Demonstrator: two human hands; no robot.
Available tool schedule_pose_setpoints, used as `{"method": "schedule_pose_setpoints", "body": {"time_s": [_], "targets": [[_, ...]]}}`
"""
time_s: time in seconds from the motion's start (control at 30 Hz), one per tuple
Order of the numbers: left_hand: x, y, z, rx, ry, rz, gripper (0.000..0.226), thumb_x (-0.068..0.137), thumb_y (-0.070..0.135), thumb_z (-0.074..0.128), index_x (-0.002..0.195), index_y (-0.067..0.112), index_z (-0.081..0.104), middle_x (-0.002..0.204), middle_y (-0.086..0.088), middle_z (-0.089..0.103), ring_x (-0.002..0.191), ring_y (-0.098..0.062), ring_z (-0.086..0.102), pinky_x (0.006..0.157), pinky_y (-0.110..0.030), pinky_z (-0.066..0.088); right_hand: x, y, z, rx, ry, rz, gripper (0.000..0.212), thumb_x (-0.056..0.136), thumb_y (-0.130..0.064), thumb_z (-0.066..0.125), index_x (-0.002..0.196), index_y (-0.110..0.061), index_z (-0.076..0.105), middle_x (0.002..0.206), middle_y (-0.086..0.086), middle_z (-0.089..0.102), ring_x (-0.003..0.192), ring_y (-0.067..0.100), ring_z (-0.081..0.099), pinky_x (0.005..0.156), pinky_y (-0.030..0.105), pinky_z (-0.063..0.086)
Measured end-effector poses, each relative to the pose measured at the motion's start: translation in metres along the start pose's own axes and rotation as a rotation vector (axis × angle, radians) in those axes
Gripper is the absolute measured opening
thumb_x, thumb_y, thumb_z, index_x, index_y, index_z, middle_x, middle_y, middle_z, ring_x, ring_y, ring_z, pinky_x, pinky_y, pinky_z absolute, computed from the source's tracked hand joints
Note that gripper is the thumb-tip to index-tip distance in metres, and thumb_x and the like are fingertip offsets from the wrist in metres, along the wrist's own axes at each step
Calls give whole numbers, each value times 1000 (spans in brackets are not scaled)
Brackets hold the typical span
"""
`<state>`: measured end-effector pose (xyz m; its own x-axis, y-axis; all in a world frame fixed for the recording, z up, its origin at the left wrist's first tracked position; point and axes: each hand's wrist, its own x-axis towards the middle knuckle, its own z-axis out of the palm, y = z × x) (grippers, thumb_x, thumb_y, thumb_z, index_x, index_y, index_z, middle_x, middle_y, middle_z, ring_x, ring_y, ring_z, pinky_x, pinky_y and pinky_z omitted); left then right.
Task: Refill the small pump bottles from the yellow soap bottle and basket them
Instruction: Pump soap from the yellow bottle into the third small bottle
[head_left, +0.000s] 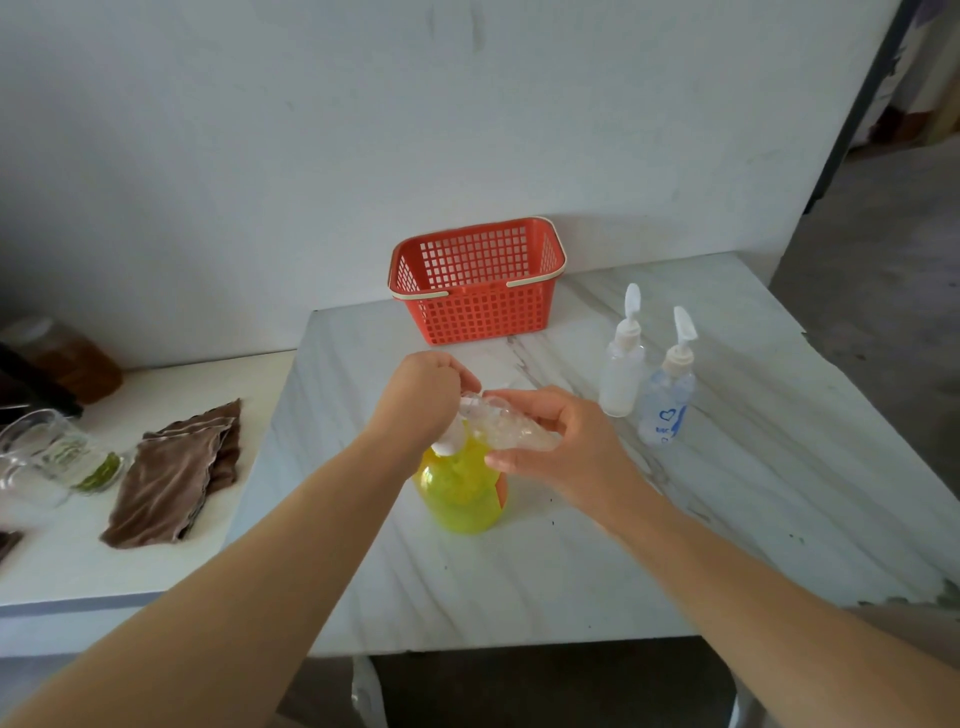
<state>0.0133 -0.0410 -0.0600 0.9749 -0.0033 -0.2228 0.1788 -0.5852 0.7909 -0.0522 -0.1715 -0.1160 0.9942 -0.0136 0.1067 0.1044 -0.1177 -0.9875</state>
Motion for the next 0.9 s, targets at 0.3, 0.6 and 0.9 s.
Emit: {"method": "schedule_pose_setpoints", "body": {"time_s": [0.3,0.6,0.9], "targets": [[3,-9,8,-7,9,-57,38,83,-7,34,71,12,64,83,-6,63,74,-21,54,63,-26,42,1,10,2,-36,13,24,52,59,-14,87,101,-40,69,100,-4,67,90,-2,63,77,7,44],[-13,12,0,46,-21,-63,34,92,-4,37,106,1,67,105,-9,61,95,-28,59,81,-35,47,-1,-2,1,-32,9,21,53,65,-5,85,94,-45,65,96,-14,67,84,-10,61,73,6,44],[-5,8,3,58,-32,-46,37,91,-5,34,103,5,67,105,-6,62,91,-25,56,70,-26,39,0,2,-2,-36,-3,19,51,64,-5,85,101,-37,68,102,-5,68,87,-6,61,76,7,44]]}}
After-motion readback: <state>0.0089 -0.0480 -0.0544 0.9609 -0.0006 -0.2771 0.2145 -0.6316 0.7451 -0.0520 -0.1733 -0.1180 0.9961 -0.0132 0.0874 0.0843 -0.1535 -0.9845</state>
